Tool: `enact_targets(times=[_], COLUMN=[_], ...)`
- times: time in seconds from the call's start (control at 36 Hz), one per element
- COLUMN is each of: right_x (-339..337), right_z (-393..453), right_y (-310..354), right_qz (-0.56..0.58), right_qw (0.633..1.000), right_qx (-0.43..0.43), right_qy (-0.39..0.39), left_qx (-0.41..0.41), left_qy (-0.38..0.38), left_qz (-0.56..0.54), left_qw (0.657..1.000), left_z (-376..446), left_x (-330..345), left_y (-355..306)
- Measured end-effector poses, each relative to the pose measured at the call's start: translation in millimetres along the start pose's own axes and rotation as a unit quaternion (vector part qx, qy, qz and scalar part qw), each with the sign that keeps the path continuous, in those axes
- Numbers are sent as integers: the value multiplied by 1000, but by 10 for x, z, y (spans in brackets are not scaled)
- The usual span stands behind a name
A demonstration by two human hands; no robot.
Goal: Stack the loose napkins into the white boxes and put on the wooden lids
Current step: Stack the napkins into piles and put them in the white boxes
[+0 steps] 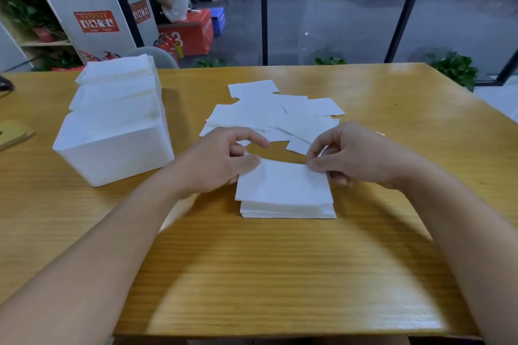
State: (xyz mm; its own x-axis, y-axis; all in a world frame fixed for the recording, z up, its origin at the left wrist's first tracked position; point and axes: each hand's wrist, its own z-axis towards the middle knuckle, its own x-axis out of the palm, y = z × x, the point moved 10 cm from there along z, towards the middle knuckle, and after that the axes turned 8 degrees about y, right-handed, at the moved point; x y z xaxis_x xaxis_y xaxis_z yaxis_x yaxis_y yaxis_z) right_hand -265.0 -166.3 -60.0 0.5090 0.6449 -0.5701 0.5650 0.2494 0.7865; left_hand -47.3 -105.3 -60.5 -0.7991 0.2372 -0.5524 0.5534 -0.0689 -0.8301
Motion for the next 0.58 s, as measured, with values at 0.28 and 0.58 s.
enact_targets(times=[0.28,0.58], right_x=[67,-261], right_z=[14,91], right_y=[-3,-8], right_qz=[-58,-154], right_qw=[998,975], right_qx=[6,-43], right_qy=[16,-157], left_qx=[-9,-10], left_qy=[16,12], left_qz=[101,134], left_qw=[995,991], left_z=[5,15], left_x=[105,58], left_y=[-20,13])
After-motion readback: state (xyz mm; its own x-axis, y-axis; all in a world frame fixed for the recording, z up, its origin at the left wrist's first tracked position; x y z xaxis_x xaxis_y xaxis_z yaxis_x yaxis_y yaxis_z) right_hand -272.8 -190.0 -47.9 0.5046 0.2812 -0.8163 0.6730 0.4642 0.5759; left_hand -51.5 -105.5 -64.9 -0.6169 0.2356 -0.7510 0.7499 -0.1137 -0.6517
